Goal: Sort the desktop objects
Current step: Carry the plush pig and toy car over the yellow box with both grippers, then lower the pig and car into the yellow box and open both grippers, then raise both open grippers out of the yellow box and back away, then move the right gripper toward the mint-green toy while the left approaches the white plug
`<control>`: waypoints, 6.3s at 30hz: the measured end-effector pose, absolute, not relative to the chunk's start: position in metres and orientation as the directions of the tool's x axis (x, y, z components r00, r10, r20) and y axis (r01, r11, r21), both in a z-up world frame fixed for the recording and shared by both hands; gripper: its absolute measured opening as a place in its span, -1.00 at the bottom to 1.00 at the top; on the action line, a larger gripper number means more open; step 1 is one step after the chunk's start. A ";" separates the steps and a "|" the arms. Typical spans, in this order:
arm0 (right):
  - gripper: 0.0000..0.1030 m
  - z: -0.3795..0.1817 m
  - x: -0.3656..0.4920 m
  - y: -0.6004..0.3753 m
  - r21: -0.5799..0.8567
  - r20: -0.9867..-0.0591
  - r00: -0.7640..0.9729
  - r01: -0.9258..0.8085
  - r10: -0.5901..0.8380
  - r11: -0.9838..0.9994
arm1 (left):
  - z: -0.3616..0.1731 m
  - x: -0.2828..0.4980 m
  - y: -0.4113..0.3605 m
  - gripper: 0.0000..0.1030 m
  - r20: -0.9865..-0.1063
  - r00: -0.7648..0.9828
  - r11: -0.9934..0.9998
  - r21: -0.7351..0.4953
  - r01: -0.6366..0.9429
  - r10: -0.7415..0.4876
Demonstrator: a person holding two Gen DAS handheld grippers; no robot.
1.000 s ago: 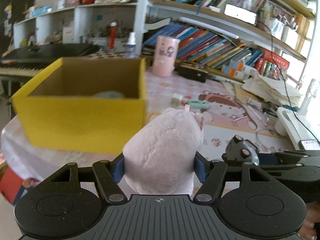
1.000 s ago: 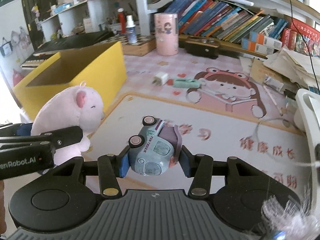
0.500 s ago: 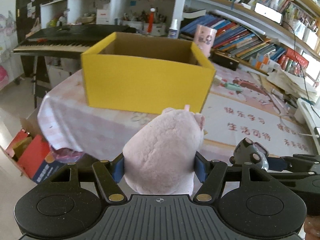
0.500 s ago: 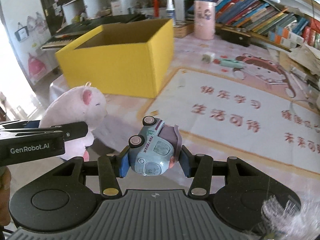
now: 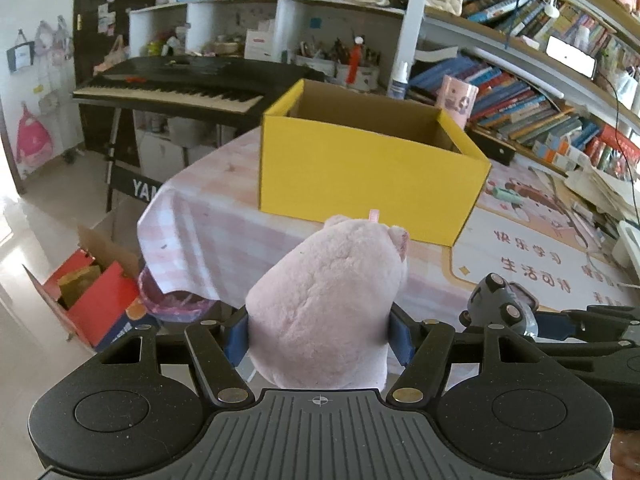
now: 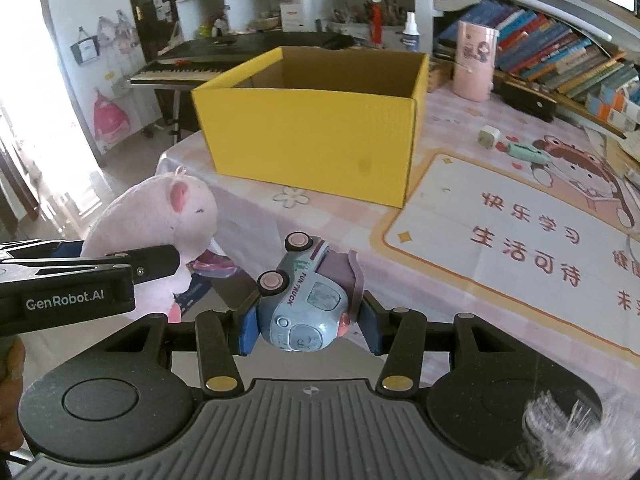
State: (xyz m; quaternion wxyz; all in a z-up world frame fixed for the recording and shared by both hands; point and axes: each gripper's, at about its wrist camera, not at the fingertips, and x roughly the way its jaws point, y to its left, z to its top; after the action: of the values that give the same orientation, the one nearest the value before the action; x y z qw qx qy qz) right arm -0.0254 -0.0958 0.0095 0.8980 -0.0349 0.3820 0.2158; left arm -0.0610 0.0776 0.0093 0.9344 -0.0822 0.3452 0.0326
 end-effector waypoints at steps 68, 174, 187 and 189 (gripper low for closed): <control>-0.09 0.031 0.266 -0.038 -0.199 -0.684 0.573 -0.742 0.452 0.640 | 0.021 0.168 0.055 0.35 -0.622 0.741 0.957 0.050 -0.286 0.253; 0.21 0.011 -0.028 -0.146 -0.056 -0.642 0.760 -0.180 0.103 0.982 | 0.010 -0.030 0.017 0.75 -0.610 0.789 0.996 -0.008 0.091 -0.077; 0.21 0.010 -0.010 -0.198 -0.064 -0.650 0.760 -0.062 0.005 0.996 | 0.009 -0.001 -0.037 0.73 -0.594 0.779 0.971 -0.014 0.240 -0.201; 0.20 0.009 -0.006 -0.203 -0.066 -0.649 0.761 -0.053 -0.003 0.996 | 0.010 0.004 -0.044 0.72 -0.589 0.781 0.968 -0.009 0.249 -0.206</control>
State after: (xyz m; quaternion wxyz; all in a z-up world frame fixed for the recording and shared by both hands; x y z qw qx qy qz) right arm -0.0060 -0.2034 0.0091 0.9374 -0.0402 0.3457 0.0133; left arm 0.0042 -0.0439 0.0095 0.9431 0.0348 0.3078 -0.1206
